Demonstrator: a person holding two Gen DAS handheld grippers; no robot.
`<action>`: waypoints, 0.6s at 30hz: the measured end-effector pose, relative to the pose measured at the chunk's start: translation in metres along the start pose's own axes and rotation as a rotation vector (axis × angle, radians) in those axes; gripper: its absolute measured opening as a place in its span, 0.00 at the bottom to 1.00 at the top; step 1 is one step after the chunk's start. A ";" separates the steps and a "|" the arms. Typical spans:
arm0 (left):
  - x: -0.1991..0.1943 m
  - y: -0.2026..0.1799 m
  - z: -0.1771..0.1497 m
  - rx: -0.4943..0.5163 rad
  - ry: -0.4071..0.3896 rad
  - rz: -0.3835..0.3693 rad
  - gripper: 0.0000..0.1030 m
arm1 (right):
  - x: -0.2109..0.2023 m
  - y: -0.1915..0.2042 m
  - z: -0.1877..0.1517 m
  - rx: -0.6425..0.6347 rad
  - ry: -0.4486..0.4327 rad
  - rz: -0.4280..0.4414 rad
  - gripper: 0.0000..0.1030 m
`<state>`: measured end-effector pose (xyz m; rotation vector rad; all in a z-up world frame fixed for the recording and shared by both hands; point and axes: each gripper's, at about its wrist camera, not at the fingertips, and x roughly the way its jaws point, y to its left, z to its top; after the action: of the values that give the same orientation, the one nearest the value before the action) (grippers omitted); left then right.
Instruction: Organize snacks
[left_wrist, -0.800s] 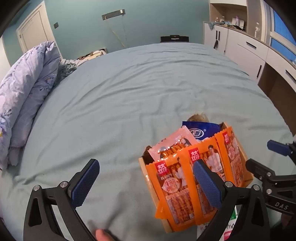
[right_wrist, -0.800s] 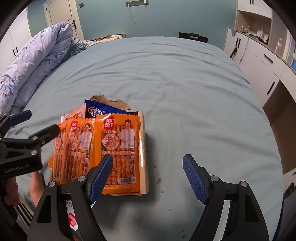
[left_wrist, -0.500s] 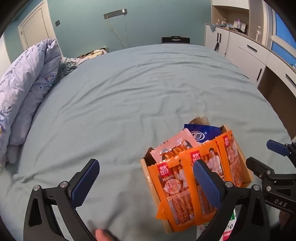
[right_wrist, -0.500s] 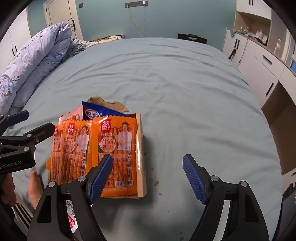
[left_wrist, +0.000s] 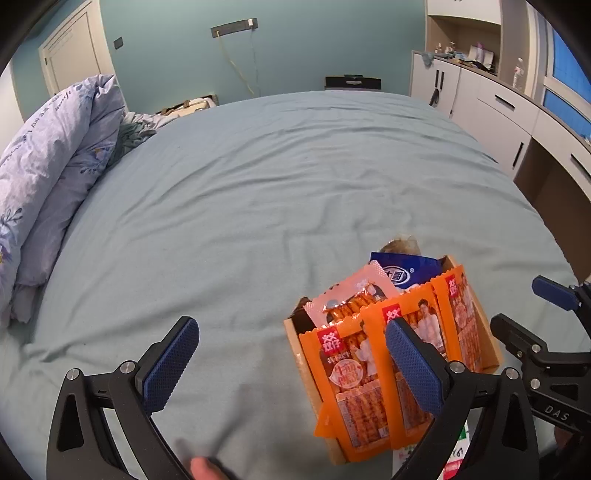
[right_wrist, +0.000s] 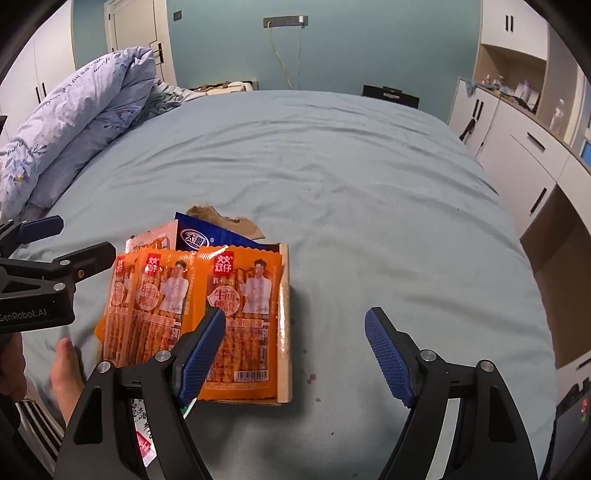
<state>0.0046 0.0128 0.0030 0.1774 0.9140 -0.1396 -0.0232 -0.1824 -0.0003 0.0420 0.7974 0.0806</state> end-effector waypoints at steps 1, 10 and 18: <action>0.000 0.000 0.000 0.000 0.000 0.001 1.00 | -0.001 0.000 0.000 0.002 -0.002 0.002 0.75; 0.004 0.007 0.026 0.091 -0.074 0.017 1.00 | -0.001 -0.011 0.008 0.014 -0.027 0.021 0.75; 0.071 0.053 0.062 0.143 -0.133 0.069 1.00 | 0.011 -0.052 0.018 0.109 -0.078 -0.026 0.75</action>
<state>0.1064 0.0487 -0.0117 0.3289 0.7643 -0.1509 0.0008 -0.2331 0.0009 0.1366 0.7233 0.0107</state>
